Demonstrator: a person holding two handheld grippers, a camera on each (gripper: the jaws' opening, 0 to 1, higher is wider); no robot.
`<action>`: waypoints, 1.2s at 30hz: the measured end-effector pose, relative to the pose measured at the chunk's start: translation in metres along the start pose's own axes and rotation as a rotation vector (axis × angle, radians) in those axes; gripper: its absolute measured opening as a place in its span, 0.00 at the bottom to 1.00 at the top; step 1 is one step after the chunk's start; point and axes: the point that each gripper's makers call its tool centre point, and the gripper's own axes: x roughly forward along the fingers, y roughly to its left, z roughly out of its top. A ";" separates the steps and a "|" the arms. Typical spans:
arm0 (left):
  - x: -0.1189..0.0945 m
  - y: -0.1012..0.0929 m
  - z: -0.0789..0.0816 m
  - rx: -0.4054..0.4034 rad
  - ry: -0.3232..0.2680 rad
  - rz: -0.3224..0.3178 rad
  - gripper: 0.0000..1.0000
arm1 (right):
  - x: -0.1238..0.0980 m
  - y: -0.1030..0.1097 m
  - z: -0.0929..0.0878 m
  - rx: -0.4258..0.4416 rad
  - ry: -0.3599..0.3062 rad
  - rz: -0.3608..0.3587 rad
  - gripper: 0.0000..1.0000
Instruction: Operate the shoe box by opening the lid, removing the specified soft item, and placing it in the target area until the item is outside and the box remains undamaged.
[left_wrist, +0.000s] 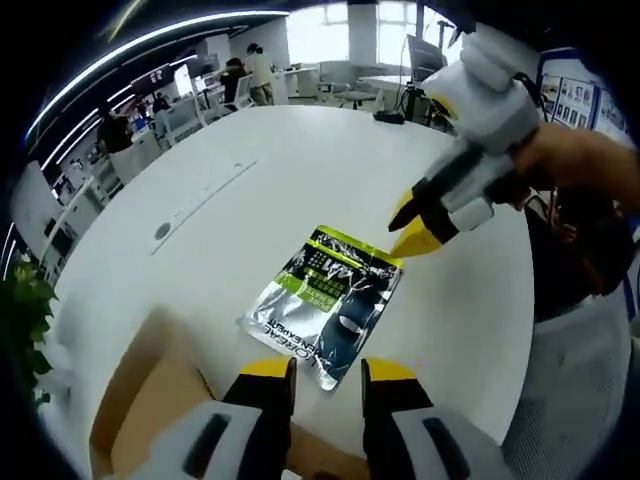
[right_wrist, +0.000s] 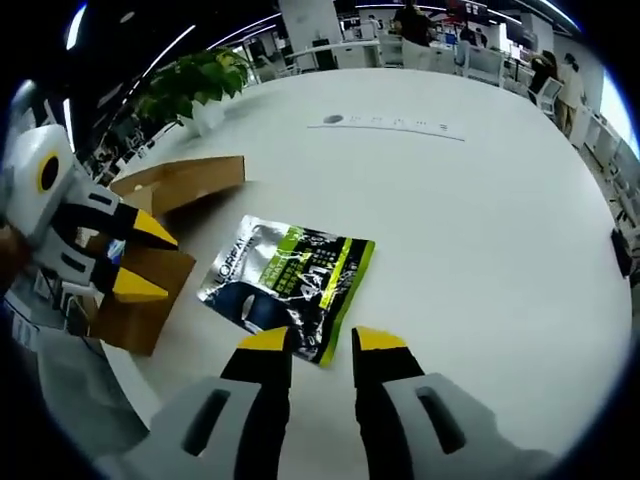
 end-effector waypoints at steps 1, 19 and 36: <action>-0.002 -0.001 0.001 -0.007 -0.009 -0.006 0.27 | -0.003 0.003 0.001 -0.011 -0.004 0.001 0.24; -0.055 -0.010 -0.001 -0.101 -0.148 -0.016 0.41 | -0.044 0.031 0.011 -0.131 -0.041 -0.015 0.43; -0.107 0.002 -0.033 -0.197 -0.245 0.010 0.59 | -0.065 0.078 0.025 -0.165 -0.100 0.046 0.49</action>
